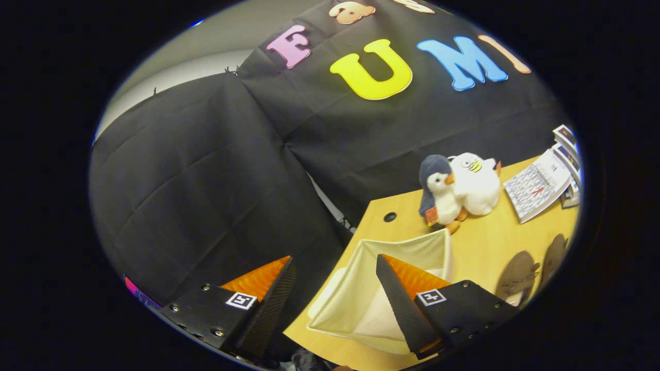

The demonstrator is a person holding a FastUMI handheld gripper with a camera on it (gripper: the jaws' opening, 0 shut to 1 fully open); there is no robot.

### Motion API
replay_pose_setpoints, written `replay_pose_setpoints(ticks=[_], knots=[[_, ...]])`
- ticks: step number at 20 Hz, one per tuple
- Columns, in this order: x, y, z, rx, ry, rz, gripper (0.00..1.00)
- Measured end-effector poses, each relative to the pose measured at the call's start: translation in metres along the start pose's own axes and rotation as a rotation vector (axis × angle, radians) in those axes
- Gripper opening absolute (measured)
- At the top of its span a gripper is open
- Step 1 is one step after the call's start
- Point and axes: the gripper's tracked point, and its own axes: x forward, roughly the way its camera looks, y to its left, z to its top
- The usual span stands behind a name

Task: Open the storage box then place both shoes into the box .Put the left shoe in first, then the right shoe, with the right side of both shoes facing outward in a uniform manner.

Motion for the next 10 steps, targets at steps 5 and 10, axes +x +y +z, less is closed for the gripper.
replay_pose_setpoints(ticks=[5,10], knots=[[-0.036,-0.072,0.002,-0.050,0.004,-0.129,0.97],[-0.065,-0.141,-0.012,-0.099,0.050,-0.250,0.97]])
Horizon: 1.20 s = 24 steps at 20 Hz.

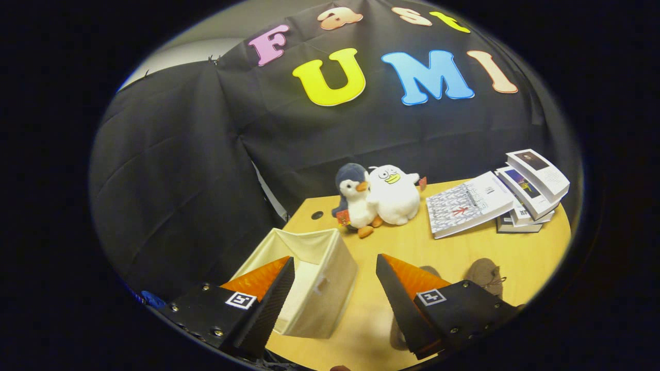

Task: Open the storage box then place both shoes into the box .Put the left shoe in first, then the right shoe, with the right side of both shoes facing outward in a uniform manner.

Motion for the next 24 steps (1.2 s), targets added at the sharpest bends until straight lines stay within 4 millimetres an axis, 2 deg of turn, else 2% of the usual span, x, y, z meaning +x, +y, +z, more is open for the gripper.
replay_pose_setpoints(ticks=[3,6,13,14,17,21,23,24], knots=[[0.003,-0.040,-0.024,-0.057,0.053,-0.071,0.97],[0.004,-0.071,-0.050,-0.082,0.120,-0.120,0.97],[0.016,-0.120,-0.117,-0.107,0.286,-0.182,0.98],[0.012,-0.128,-0.126,-0.101,0.309,-0.190,0.98],[0.017,-0.142,-0.146,-0.077,0.368,-0.202,0.98],[0.029,-0.142,-0.155,-0.074,0.393,-0.193,0.97],[0.033,-0.145,-0.159,-0.084,0.411,-0.203,0.90],[0.035,-0.146,-0.162,-0.082,0.424,-0.208,0.82]])
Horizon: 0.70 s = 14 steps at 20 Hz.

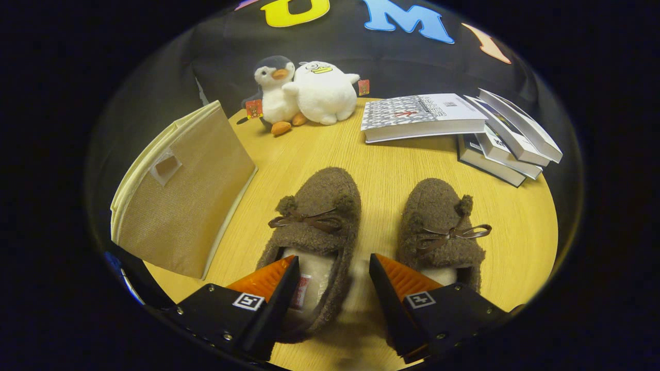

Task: Open the storage box then place both shoes into the box .Put the left shoe in first, then the right shoe, with the right side of both shoes facing outward in a uniform manner.

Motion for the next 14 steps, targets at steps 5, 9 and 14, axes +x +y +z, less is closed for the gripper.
replay_pose_setpoints(ticks=[5,9,14], knots=[[0.0035,0.0025,-0.0032,0.015,0.038,0.012,0.64],[0.0039,0.0013,-0.0015,0.066,0.041,0.004,0.25],[0.0035,-0.0021,0.0003,0.142,0.042,-0.001,0.00]])
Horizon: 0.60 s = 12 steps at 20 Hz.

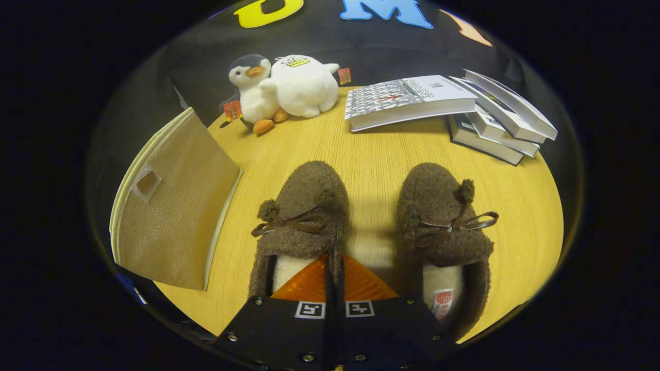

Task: Open the storage box then place both shoes into the box .Put the left shoe in first, then the right shoe, with the right side of both shoes facing outward in a uniform manner.

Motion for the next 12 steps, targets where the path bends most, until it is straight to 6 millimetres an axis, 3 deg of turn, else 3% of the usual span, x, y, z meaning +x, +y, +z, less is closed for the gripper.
replay_pose_setpoints(ticks=[6,12], knots=[[-0.009,0.008,0.013,0.139,-0.034,0.048,0.00],[-0.025,0.028,0.023,0.260,-0.039,0.124,0.00]])
